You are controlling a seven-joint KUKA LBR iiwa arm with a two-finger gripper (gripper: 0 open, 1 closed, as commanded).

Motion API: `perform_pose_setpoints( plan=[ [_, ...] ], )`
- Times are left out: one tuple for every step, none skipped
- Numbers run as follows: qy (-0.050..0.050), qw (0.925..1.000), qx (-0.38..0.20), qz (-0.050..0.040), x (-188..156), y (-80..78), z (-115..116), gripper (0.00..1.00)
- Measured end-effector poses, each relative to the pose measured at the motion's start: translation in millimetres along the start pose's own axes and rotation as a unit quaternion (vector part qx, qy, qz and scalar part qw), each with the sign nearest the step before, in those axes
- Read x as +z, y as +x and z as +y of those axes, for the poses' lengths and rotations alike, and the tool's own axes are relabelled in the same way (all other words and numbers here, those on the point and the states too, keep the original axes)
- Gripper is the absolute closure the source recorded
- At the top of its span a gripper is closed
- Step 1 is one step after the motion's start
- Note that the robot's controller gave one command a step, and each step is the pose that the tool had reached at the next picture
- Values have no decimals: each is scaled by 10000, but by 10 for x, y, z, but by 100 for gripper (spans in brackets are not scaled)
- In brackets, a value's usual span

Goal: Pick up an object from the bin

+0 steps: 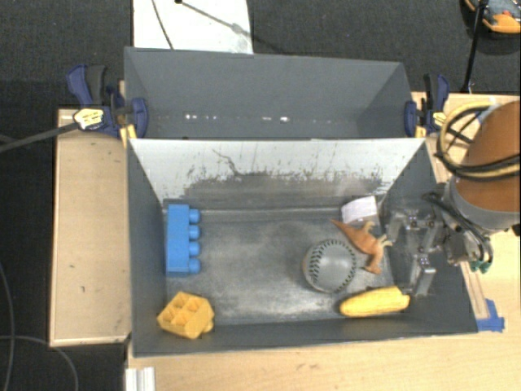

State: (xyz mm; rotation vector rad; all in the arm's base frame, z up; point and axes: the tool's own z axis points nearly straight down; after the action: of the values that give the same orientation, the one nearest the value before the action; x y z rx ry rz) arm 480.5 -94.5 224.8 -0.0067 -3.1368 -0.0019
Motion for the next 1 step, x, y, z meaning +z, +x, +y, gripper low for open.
perform_pose_setpoints(
  plan=[
    [8,10000,-23,-38,-35,-16,4,0]
  ],
)
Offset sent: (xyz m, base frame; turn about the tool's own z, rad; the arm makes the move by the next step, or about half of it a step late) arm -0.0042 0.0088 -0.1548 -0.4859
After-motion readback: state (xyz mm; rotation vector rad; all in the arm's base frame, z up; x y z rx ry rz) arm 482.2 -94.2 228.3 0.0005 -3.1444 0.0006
